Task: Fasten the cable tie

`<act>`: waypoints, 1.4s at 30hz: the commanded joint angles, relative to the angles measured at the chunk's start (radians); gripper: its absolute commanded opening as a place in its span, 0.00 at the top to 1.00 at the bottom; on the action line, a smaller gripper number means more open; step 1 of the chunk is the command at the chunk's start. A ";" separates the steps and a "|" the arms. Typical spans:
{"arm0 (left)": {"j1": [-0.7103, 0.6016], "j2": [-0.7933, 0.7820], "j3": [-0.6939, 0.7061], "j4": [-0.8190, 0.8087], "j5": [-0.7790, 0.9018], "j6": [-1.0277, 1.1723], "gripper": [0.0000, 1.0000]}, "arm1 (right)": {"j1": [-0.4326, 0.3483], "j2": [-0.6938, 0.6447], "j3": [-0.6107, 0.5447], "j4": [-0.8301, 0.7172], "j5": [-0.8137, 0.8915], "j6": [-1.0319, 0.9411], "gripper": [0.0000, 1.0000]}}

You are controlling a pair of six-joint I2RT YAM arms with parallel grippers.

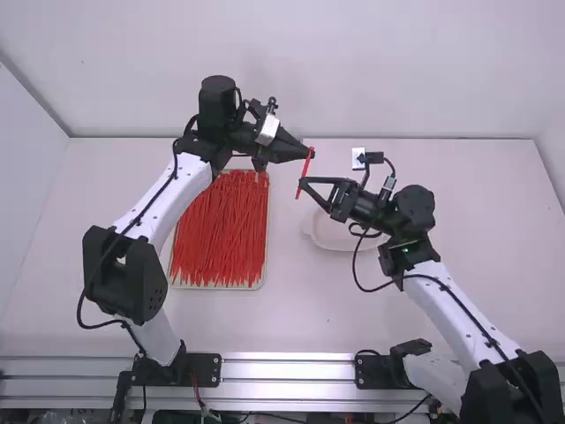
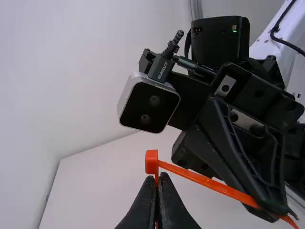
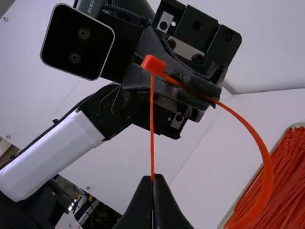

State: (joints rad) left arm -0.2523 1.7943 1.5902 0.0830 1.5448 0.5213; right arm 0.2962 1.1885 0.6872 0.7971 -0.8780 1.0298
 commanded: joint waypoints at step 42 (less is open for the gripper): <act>-0.025 -0.014 -0.029 0.003 0.026 0.018 0.98 | -0.079 0.002 0.035 0.116 0.067 0.042 1.00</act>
State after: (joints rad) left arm -0.2703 1.7943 1.5669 0.0879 1.5364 0.5385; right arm 0.2424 1.1885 0.6872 0.8997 -0.8459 1.0710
